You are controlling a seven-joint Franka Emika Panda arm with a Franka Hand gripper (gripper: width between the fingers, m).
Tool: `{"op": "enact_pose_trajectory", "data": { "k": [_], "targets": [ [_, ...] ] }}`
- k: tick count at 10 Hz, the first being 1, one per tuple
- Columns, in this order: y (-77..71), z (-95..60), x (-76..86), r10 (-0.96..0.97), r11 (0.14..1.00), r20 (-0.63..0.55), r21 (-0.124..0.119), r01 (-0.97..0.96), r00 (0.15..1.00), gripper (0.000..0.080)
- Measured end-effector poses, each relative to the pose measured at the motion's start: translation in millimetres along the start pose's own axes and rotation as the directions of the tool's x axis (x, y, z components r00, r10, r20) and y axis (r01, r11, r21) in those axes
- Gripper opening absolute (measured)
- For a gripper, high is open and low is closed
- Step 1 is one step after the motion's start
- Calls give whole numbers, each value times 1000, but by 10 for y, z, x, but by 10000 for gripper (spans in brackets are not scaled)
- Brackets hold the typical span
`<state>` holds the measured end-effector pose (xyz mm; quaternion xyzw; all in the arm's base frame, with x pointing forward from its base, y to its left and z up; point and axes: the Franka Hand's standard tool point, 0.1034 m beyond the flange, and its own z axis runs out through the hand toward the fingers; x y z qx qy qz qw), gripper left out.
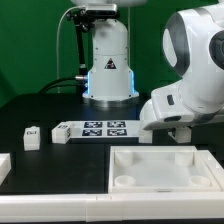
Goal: Assemble one leg
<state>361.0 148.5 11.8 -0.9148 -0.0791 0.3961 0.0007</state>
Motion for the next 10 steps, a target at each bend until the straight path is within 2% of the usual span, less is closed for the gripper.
{"op": "enact_pose_trajectory", "data": {
  "k": [5,8,10],
  "targets": [
    [21,-47,19,-7,1000,-9,4,7,1000,288],
    [94,-284,-179,-7,1000,22,4,6,1000,290],
    [141,-532,-319,0,1000,28,5,-1,1000,290]
  ]
}}
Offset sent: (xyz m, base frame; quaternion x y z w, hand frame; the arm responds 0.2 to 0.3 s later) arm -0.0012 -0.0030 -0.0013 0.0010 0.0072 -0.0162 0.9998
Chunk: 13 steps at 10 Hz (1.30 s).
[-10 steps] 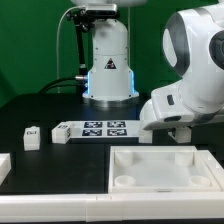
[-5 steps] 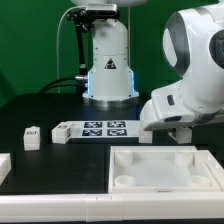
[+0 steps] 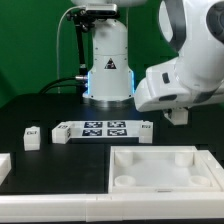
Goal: Assemble one leg
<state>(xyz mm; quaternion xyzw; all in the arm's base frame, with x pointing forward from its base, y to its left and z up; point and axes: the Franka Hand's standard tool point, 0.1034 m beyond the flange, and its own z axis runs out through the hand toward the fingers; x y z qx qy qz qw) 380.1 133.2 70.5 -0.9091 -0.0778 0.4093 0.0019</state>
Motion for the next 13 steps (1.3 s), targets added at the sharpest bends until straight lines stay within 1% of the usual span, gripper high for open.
{"op": "enact_pose_trajectory", "data": {
  "k": [1,2,3,4,5,6,7,8,9,10,11,12,13],
  "targets": [
    [37,-117,-25,-1,1000,-10,5,1,1000,290],
    [83,-188,-14,-26,1000,-45,12,26,999,290],
    [86,-183,-18,-22,1000,-55,12,23,998,290],
    [81,-212,69,-21,1000,-136,10,22,990,290],
    [94,-235,75,-17,1000,-218,5,19,976,290],
    [110,-268,114,-14,1000,-333,-1,15,943,290],
    [127,-272,110,-13,1000,-426,-7,11,905,290],
    [141,-269,105,-13,1000,-486,-11,9,874,290],
    [175,-331,132,-18,1000,-582,-16,10,813,290],
    [253,-432,93,-24,1000,-639,-24,12,769,290],
    [297,-529,93,-22,1000,-684,-24,8,730,290],
    [319,-647,123,-31,999,-754,-32,11,657,290],
    [336,-709,132,-39,999,-787,-39,13,615,290]
  ]
}}
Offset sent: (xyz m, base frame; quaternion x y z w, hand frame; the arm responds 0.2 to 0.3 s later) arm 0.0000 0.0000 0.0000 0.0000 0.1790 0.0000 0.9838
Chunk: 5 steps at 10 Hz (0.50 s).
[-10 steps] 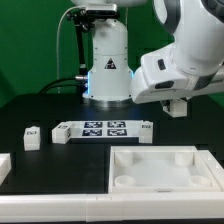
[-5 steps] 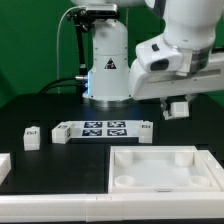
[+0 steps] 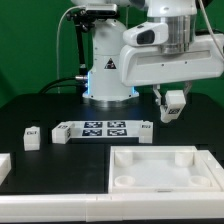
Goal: Assemble one leg
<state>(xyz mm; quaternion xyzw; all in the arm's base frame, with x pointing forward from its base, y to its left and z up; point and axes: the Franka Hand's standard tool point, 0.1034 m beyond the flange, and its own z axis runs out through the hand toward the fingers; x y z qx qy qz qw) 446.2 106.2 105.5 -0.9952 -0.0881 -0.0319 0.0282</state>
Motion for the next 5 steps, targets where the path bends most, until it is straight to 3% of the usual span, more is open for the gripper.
{"op": "enact_pose_trajectory", "data": {
  "k": [1,5],
  "targets": [
    [14,-31,87,-13,1000,-74,-3,13,997,290],
    [6,-33,90,-14,1000,-51,-2,14,999,290]
  ]
}}
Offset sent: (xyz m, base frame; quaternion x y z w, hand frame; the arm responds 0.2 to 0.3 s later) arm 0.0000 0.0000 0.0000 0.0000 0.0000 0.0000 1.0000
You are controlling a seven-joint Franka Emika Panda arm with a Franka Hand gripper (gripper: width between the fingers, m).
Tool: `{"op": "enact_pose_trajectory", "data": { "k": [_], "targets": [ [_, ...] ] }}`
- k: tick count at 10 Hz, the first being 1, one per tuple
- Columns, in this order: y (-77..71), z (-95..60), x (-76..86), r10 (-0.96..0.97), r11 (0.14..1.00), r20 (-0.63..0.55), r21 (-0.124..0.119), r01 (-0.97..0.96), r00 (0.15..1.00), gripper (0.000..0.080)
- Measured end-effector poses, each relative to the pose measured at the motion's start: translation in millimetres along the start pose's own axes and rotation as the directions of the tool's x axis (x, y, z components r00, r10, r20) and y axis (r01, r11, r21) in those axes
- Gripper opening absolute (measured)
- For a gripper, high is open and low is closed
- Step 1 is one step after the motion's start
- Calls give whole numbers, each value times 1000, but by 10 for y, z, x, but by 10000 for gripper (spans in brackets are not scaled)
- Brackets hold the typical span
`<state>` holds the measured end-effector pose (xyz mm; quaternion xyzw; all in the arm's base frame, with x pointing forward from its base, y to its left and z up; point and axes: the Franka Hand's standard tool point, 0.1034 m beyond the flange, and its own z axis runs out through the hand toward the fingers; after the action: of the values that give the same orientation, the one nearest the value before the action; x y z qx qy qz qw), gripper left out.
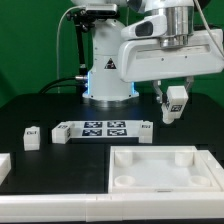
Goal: Assemble one leg
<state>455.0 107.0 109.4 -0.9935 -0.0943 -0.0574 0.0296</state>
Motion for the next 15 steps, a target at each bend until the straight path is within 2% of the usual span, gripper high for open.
{"op": "enact_pose_trajectory", "data": {
  "k": [2,3,4,5,7,8,13,15],
  "targets": [
    [-1,4,8,0,1000,1,1,0,1000,290],
    [-17,-1,189,1,1000,-1,7,-1,1000,290],
    [-54,-1,476,0,1000,-6,18,0,1000,290],
    [-68,41,656,0,1000,-19,25,1,1000,290],
    [-139,141,855,-8,999,-26,36,9,1000,290],
    [-192,132,988,-19,999,-42,41,21,999,290],
    [-173,152,980,-15,999,-79,38,18,997,290],
    [-108,147,1096,-20,999,-217,27,26,976,290]
  ]
}}
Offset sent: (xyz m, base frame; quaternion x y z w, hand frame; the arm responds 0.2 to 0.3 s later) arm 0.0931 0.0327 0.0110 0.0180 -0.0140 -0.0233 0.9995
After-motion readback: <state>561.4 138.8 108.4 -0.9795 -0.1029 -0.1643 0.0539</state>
